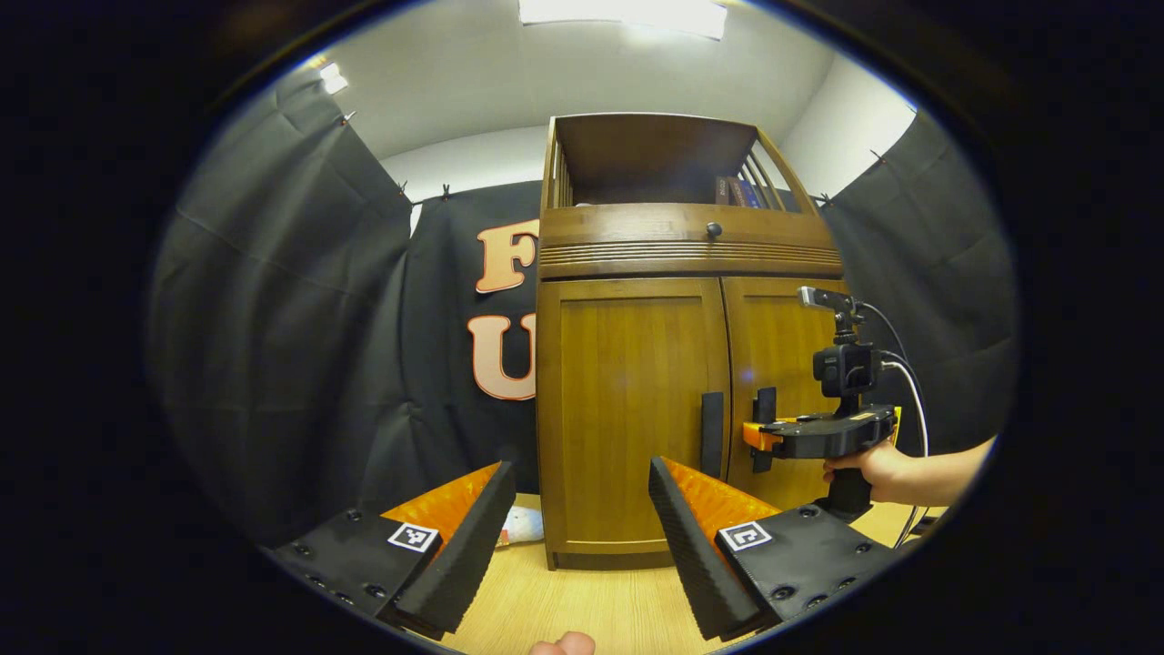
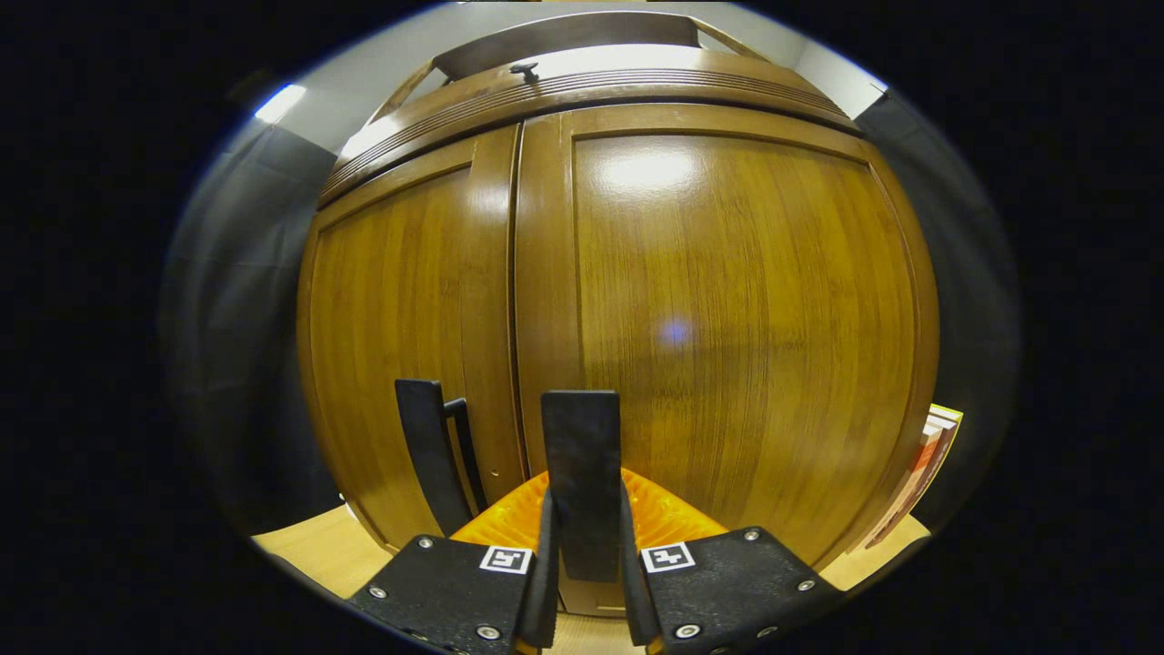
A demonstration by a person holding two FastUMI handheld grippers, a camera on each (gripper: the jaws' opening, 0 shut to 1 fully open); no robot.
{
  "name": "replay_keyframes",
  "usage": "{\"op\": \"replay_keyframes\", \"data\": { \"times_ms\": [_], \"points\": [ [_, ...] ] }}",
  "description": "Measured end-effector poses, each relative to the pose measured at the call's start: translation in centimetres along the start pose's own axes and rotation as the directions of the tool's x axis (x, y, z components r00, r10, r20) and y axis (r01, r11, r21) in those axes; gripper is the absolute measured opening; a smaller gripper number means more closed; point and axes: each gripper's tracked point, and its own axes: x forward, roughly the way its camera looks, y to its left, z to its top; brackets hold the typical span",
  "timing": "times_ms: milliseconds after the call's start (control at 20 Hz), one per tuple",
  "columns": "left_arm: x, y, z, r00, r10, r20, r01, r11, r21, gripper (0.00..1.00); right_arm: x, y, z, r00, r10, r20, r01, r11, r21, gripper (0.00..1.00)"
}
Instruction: Open the right door of the double-door shoe cabinet with the right hand, and open the left door with the left hand.
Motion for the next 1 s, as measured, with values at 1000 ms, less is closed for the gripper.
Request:
{"op": "replay_keyframes", "data": {
  "times_ms": [1000],
  "points": [
    [-0.8,-1.6,-2.6,0.994,-0.095,-0.052,0.094,0.995,-0.018,0.96,-10.8,-3.2,-0.5,0.999,-0.052,-0.007,0.052,0.999,0.01,0.29]
  ]
}}
